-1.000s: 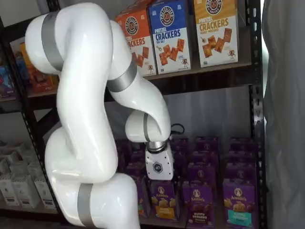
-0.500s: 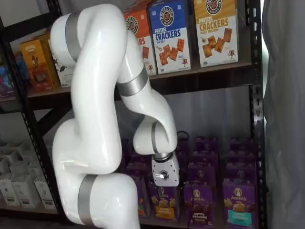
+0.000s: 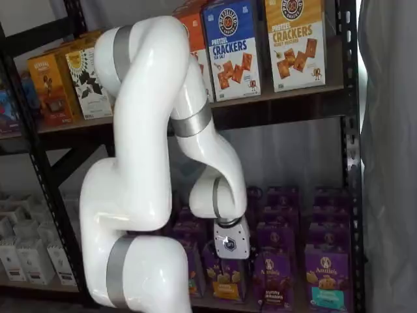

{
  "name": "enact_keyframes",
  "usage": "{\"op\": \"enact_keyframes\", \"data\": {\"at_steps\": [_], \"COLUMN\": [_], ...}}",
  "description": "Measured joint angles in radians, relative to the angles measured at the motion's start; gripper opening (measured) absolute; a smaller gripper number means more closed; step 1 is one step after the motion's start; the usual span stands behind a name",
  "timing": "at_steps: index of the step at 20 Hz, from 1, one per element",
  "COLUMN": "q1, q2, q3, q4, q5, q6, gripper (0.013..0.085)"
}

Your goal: Pick up the purple box with a brown patch in the center, on the bottom shelf, the fifth box from the left

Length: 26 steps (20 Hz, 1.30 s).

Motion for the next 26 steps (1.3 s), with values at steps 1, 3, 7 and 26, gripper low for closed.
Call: {"op": "enact_keyframes", "data": {"at_steps": [1, 3, 7, 26], "q1": [-0.003, -0.009, -0.022, -0.047], "q2": [0.016, 0.040, 0.087, 0.224], "q3": [-0.014, -0.036, -0.086, -0.248], "q4": [0.002, 0.009, 0.032, 0.008], "q5": [-0.001, -0.002, 0.002, 0.008], "q6": [-0.005, -0.017, -0.053, -0.054], "gripper": [0.0850, 0.0850, 0.0850, 0.0850]}}
